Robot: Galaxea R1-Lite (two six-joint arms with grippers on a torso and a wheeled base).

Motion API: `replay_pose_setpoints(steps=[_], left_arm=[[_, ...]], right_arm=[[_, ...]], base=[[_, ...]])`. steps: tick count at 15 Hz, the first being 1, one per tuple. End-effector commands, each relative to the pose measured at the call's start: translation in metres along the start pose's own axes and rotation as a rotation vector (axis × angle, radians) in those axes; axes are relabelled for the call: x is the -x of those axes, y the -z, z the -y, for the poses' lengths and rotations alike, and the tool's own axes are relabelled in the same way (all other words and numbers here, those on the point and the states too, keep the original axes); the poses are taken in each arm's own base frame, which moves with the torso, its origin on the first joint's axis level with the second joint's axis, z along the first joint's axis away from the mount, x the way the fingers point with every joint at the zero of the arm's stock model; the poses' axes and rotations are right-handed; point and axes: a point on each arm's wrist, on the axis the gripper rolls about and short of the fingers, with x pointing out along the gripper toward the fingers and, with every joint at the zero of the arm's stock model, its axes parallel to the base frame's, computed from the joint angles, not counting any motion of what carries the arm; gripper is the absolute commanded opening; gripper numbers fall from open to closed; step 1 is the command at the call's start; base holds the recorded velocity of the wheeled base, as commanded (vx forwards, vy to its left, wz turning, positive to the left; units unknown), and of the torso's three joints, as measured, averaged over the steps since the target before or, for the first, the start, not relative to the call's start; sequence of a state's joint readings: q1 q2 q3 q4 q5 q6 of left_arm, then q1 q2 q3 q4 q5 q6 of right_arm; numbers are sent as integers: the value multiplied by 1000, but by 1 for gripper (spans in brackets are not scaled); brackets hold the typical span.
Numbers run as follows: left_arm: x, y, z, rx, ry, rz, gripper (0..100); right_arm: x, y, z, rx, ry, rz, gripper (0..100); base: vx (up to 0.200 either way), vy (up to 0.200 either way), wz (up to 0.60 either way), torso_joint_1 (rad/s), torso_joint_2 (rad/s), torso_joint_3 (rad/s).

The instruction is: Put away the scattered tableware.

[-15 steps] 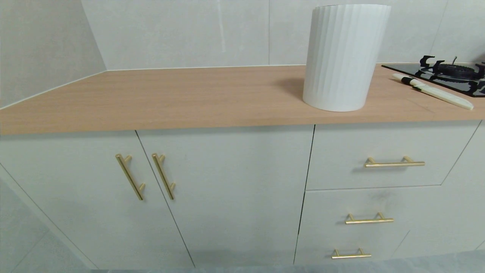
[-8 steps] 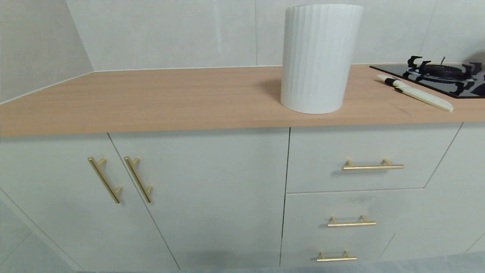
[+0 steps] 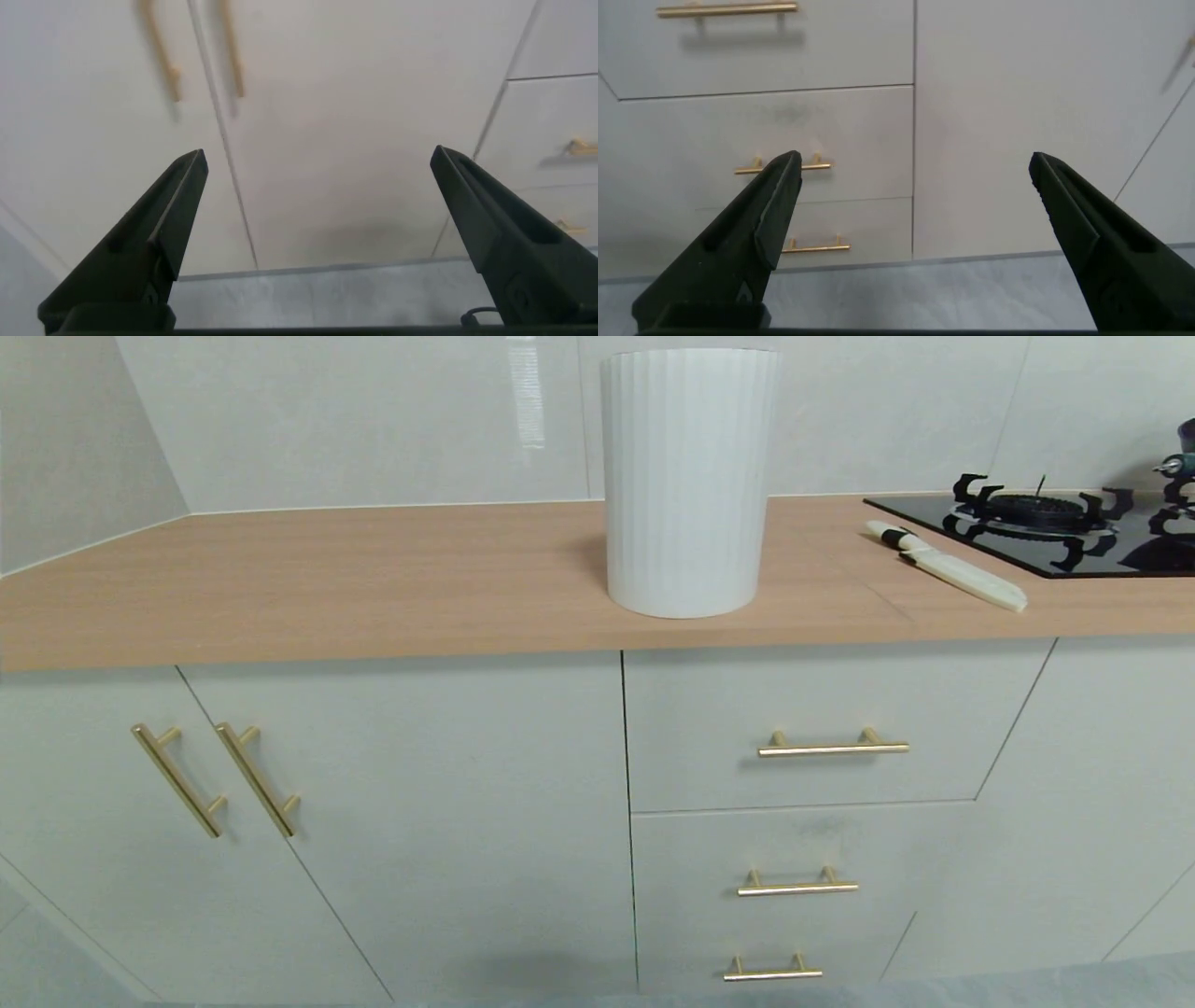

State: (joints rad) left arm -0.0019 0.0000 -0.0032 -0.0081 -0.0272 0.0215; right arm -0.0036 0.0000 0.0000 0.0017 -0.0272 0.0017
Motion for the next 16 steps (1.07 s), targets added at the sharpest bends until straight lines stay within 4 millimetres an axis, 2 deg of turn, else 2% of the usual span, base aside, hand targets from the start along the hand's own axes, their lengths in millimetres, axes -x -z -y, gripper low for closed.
replay_pose_setpoints(steps=[1,2,7,16], left_arm=[[0,0,0,0,0,1,100],[0,0,0,0,-2,1,100],[0,0,0,2,-2,1,100],[0,0,0,2,-2,1,100]], right_arm=[[0,0,0,0,0,-1,100],[0,0,0,0,-2,-1,100],[0,0,0,0,0,-1,100],[0,0,0,0,0,-1,100]], base=[[0,0,0,0,0,0],[0,0,0,0,0,0],[200,0,0,0,0,3],[0,0,0,0,0,0]])
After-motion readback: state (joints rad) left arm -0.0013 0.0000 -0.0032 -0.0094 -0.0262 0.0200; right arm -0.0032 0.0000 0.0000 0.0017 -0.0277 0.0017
